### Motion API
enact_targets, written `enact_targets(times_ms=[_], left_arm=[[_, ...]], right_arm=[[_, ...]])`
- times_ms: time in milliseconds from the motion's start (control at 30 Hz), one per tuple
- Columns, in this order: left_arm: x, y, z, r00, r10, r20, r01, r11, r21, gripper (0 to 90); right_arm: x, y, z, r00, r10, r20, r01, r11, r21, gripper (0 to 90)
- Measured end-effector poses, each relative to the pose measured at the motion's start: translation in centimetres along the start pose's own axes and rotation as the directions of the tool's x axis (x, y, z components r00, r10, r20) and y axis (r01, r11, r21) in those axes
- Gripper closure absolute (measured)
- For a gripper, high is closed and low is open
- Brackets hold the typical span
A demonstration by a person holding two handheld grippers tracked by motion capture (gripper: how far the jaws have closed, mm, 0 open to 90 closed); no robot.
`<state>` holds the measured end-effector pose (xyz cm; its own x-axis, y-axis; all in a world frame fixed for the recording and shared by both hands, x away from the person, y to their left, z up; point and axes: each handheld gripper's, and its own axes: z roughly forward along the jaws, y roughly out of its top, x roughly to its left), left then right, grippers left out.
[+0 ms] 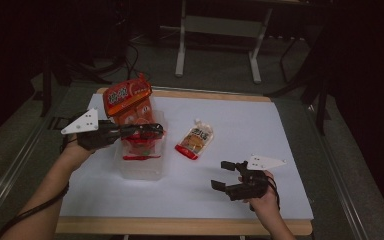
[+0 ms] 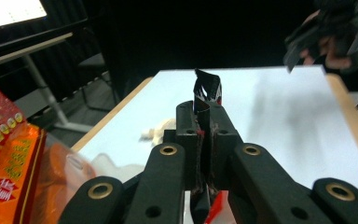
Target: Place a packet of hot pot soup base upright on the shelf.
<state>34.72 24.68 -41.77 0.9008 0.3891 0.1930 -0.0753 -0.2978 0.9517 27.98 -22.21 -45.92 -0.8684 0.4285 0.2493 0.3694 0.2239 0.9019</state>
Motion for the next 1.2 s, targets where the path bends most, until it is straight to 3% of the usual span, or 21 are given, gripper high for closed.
enact_targets(times_ms=[267,567,700,833,967,1000,1100,1133,1200], left_arm=[[-0.5,-1.2,0.9,0.999,0.007,0.045,-0.009,0.9979,0.064,86.1],[-1.0,-2.9,0.9,0.9985,-0.028,0.048,0.026,0.9988,0.042,85.4],[-1.2,-3.8,0.9,0.9973,-0.053,0.051,0.05,0.9973,0.054,84.4],[-1.3,-4.5,0.8,0.9968,-0.072,0.034,0.07,0.9961,0.053,81.9],[-1.4,-4.8,0.8,0.9927,-0.12,0.016,0.118,0.9888,0.092,75.2],[-1.5,-4.8,0.9,0.9883,-0.153,0.006,0.151,0.9821,0.112,65.0],[-1.6,-4.6,1.0,0.9886,-0.15,-0.003,0.15,0.9825,0.11,57.9],[-1.6,-4.3,1.0,0.9832,-0.182,-0.012,0.182,0.9773,0.107,44.9],[-1.7,-4.1,1.0,0.9807,-0.195,-0.01,0.195,0.9757,0.099,40.0]], right_arm=[[0.0,-0.1,0.0,1.0,-0.001,0.001,0.001,1.0,0.006,17.6],[0.0,-0.1,0.0,1.0,-0.001,0.001,0.001,1.0,0.005,17.6],[-0.1,0.0,0.0,1.0,-0.004,0.005,0.004,1.0,0.001,17.6],[0.0,0.0,0.0,1.0,-0.005,0.004,0.005,1.0,0.003,17.6],[0.0,0.0,-0.1,0.9999,-0.01,0.005,0.01,1.0,0.001,17.6],[0.0,0.1,-0.1,0.9999,-0.009,0.005,0.009,1.0,0.0,17.6],[-0.1,0.1,-0.1,0.9999,-0.009,0.006,0.009,1.0,-0.001,17.7],[-0.1,0.1,-0.2,1.0,-0.008,0.006,0.008,1.0,-0.003,17.7],[-0.1,0.1,-0.2,0.9999,-0.009,0.005,0.009,1.0,-0.003,17.7]])
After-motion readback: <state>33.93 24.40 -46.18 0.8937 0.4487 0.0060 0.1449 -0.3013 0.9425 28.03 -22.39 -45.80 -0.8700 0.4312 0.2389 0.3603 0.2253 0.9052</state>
